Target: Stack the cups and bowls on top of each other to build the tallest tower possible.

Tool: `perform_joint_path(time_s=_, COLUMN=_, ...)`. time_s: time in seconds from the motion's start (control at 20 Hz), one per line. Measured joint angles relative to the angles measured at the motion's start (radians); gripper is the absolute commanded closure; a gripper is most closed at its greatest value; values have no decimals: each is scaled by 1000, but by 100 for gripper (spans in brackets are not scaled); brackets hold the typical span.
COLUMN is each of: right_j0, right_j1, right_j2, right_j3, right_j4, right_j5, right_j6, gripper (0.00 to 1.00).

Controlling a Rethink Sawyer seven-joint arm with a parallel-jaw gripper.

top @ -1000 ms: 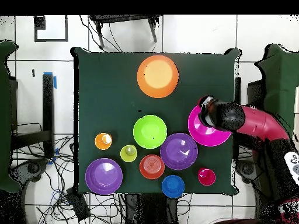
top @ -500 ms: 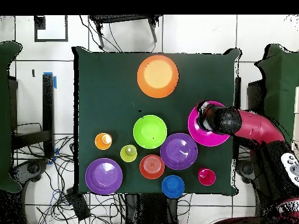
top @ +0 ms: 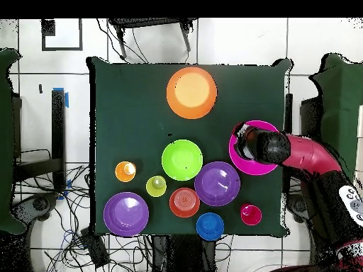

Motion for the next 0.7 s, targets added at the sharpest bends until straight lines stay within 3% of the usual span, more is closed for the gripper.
perform_joint_path(time_s=0.7, right_j0=0, right_j1=-53, right_j2=51, right_j3=35, right_j4=0, right_j5=0, right_j6=0, gripper=0)
